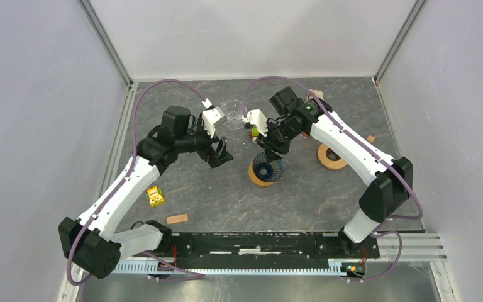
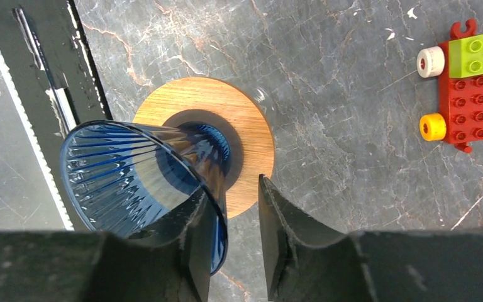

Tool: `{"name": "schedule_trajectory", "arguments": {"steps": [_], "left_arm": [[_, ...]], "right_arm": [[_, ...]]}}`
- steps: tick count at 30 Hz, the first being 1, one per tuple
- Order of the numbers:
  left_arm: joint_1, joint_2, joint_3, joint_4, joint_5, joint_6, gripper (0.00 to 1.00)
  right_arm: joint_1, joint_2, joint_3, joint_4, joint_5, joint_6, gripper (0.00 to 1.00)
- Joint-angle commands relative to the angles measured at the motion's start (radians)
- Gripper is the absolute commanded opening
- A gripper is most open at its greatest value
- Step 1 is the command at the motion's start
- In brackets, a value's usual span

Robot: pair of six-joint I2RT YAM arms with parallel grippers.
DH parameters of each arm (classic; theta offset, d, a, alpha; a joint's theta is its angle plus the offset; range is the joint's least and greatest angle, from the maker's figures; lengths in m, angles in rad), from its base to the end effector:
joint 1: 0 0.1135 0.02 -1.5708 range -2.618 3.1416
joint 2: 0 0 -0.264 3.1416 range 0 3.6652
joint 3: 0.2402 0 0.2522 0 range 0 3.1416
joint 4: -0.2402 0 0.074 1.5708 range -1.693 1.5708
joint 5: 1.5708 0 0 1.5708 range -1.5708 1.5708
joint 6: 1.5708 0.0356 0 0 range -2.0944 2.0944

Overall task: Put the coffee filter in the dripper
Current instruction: Place the coffee dripper in the dripper holder.

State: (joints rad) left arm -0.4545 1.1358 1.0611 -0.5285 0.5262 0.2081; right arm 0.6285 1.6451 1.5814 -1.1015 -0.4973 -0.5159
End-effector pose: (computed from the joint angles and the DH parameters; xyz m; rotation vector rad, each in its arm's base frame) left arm 0.2112 -0.1231 0.3350 0.9848 1.9296 -0.7119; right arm 0.2565 0.2074 0.3243 -1.5692 2.1780 0.7106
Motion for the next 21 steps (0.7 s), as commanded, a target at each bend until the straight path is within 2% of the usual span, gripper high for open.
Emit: {"name": "schedule_trajectory", "arguments": {"steps": [1, 4, 8, 15, 21], "left_arm": [[-0.013, -0.008, -0.009, 0.039, 0.013, 0.000, 0.93], [-0.016, -0.007, -0.015, 0.039, 0.015, -0.001, 0.93], [-0.021, -0.002, -0.012, 0.039, 0.036, -0.024, 0.93], [-0.057, 0.038, 0.056, 0.012, 0.102, -0.091, 0.94], [-0.101, 0.060, 0.105, -0.007, 0.152, -0.178, 0.88]], "right_arm": [[0.004, 0.008, 0.062, 0.012, 0.013, 0.014, 0.39], [0.004, 0.003, 0.078, 0.018, 0.022, 0.019, 0.44], [0.005, -0.017, 0.084, 0.018, 0.037, 0.018, 0.58], [0.003, -0.096, 0.031, 0.020, 0.041, -0.004, 0.76], [-0.032, -0.214, -0.077, 0.043, 0.013, -0.029, 0.78]]}}
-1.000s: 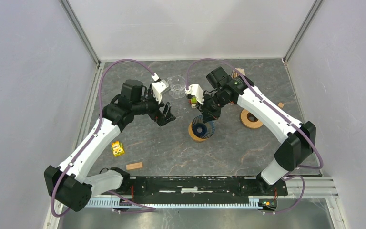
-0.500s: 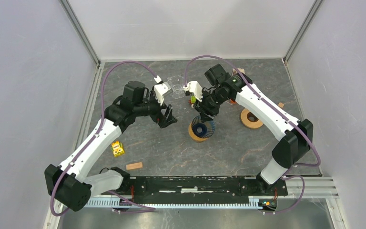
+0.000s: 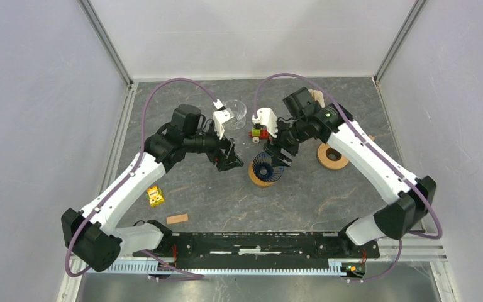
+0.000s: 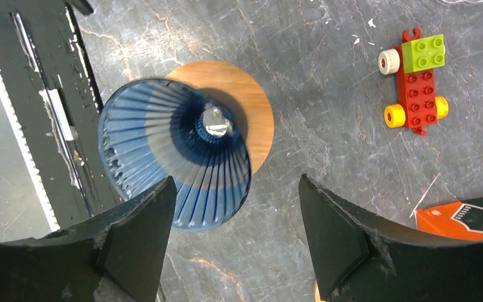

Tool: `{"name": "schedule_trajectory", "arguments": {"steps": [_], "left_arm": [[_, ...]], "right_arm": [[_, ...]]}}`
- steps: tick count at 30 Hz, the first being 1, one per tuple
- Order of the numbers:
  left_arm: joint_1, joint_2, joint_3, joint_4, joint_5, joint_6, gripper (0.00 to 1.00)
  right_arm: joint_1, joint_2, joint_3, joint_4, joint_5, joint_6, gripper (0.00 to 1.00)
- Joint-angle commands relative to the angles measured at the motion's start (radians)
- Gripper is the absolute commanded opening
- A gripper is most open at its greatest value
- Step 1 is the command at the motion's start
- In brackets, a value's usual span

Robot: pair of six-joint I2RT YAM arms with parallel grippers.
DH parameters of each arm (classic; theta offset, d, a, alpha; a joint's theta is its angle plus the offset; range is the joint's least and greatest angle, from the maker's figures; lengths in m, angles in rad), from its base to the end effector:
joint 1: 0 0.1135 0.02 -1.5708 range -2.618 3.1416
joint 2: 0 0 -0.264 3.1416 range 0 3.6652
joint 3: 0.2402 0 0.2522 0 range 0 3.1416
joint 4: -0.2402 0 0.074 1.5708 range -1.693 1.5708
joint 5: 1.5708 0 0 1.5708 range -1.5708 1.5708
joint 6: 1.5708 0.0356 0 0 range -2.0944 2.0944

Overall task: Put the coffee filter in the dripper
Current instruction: Place the coffee dripper in the dripper holder.

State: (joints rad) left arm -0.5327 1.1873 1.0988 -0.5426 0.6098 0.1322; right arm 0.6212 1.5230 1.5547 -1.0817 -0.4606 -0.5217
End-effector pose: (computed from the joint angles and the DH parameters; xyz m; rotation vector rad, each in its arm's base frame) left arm 0.2083 -0.1465 0.3356 1.0418 1.9488 -0.8934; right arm 0.2372 0.1892 0.3531 -1.5283 2.0794 0.6372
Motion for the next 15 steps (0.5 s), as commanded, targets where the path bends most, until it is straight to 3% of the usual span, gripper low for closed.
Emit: {"name": "schedule_trajectory", "arguments": {"steps": [1, 15], "left_arm": [[-0.033, 0.018, 0.078, 0.007, 0.066, -0.120, 0.87], [-0.152, 0.133, 0.161, 0.016, -0.118, -0.234, 0.76]], "right_arm": [[-0.041, -0.105, -0.065, 0.027, -0.032, -0.024, 0.78], [-0.153, -0.155, -0.175, 0.064, -0.167, -0.005, 0.72]]}}
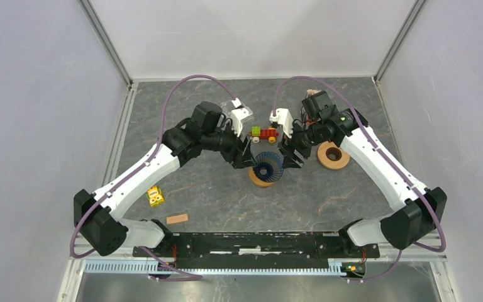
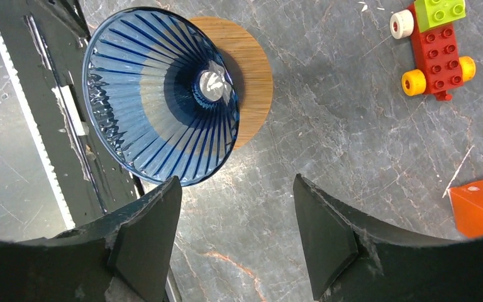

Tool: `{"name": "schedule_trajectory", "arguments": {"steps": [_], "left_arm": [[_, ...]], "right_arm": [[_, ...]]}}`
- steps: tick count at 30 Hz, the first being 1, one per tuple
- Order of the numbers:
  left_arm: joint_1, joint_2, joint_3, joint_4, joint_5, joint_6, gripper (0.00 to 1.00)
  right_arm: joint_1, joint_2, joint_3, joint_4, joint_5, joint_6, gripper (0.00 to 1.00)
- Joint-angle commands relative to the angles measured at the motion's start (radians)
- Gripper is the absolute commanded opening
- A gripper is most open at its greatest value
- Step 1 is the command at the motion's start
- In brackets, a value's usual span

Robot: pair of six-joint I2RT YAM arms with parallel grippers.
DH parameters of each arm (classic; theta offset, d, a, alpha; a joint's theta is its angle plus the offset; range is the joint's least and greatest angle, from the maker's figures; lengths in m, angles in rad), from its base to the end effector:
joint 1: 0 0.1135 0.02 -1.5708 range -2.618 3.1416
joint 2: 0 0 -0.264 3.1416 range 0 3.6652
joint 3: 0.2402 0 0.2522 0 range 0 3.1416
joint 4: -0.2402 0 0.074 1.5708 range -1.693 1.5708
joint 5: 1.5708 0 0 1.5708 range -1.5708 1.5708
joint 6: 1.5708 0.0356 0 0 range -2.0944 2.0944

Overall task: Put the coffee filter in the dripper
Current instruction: Place the coffee dripper in the dripper holder, then adjust the coffee dripper in the dripper holder.

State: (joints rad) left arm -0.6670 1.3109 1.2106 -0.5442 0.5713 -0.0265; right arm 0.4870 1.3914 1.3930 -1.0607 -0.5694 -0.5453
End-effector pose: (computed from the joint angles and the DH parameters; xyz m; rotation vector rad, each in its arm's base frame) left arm 0.2120 -0.1914 0.3414 1.0256 2.0398 -1.0073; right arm 0.2285 0.1427 0.3430 -1.4155 2.1024 0.7200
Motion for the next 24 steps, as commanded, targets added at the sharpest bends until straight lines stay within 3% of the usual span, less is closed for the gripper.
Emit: {"name": "schedule_trajectory", "arguments": {"steps": [1, 11, 24], "left_arm": [[-0.021, 0.012, 0.047, 0.022, -0.085, -0.083, 0.75], [-0.039, 0.039, 0.025, 0.052, -0.110, -0.125, 0.58], [-0.040, 0.045, -0.013, 0.076, -0.109, -0.100, 0.42]], "right_arm": [[-0.024, -0.022, -0.016, 0.048, -0.073, 0.022, 0.71], [-0.041, 0.018, -0.021, 0.062, -0.179, 0.042, 0.59], [-0.040, 0.074, 0.000, 0.053, -0.202, 0.035, 0.43]]}}
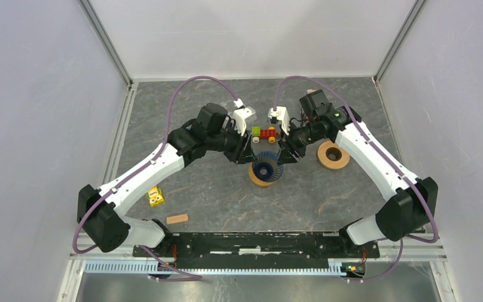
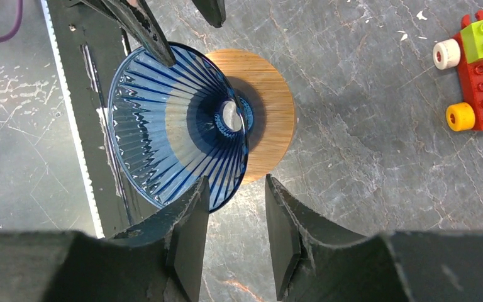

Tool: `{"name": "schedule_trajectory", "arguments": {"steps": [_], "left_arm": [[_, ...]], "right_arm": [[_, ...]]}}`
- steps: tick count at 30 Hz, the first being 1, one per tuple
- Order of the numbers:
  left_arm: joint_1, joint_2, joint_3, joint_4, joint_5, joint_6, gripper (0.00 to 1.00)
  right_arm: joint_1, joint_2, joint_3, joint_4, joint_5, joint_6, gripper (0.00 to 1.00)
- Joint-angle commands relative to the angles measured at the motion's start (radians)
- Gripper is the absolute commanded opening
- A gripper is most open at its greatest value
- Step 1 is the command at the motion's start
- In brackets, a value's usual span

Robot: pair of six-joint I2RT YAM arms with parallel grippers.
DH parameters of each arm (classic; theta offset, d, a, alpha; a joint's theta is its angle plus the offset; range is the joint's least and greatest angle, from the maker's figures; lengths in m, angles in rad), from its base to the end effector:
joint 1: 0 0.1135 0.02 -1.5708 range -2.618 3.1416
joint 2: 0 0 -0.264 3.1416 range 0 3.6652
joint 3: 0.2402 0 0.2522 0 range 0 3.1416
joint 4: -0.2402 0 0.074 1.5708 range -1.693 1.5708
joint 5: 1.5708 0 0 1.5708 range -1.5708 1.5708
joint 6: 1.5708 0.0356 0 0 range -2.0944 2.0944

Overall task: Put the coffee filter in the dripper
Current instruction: Adjust the coffee dripper in the dripper holder.

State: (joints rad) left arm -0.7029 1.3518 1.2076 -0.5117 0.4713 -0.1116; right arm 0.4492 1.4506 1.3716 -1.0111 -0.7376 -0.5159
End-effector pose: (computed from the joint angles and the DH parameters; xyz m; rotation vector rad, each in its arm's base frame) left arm 0.2165 -0.2046 0.3309 0.9313 2.1235 -0.9567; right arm 0.2451 0.1447 0.3271 -1.3631 2.0944 0.9406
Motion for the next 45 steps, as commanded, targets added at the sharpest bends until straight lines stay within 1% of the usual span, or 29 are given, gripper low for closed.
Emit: {"name": "schedule_trajectory", "arguments": {"steps": [1, 6, 13, 18, 24, 35, 41, 44, 45], "left_arm": [[-0.004, 0.005, -0.012, 0.045, -0.010, -0.013, 0.41], [-0.004, 0.005, -0.023, 0.051, -0.020, -0.007, 0.40], [-0.004, 0.017, -0.031, 0.059, -0.023, 0.005, 0.34], [-0.004, 0.004, -0.062, 0.062, -0.024, 0.029, 0.29], [-0.004, -0.010, -0.090, 0.068, 0.001, 0.041, 0.28], [-0.004, -0.013, -0.121, 0.088, 0.005, 0.051, 0.18], [-0.004, -0.019, -0.144, 0.096, -0.010, 0.059, 0.09], [-0.004, -0.021, -0.153, 0.099, -0.018, 0.062, 0.03], [-0.004, -0.020, -0.155, 0.099, -0.020, 0.062, 0.02]], "right_arm": [[-0.003, 0.017, 0.024, 0.003, -0.035, 0.004, 0.42], [-0.003, 0.026, 0.029, 0.001, -0.037, 0.001, 0.39], [-0.004, 0.052, 0.071, -0.015, -0.026, -0.001, 0.34], [-0.001, 0.057, 0.081, -0.015, -0.025, -0.001, 0.31], [0.010, 0.051, 0.066, -0.015, -0.022, -0.008, 0.27], [0.038, 0.046, 0.044, 0.004, 0.002, -0.010, 0.22], [0.046, 0.061, 0.041, 0.011, 0.006, -0.007, 0.18], [0.055, 0.064, 0.039, 0.015, 0.007, -0.007, 0.16], [0.058, 0.066, 0.038, 0.015, 0.009, -0.007, 0.15]]}}
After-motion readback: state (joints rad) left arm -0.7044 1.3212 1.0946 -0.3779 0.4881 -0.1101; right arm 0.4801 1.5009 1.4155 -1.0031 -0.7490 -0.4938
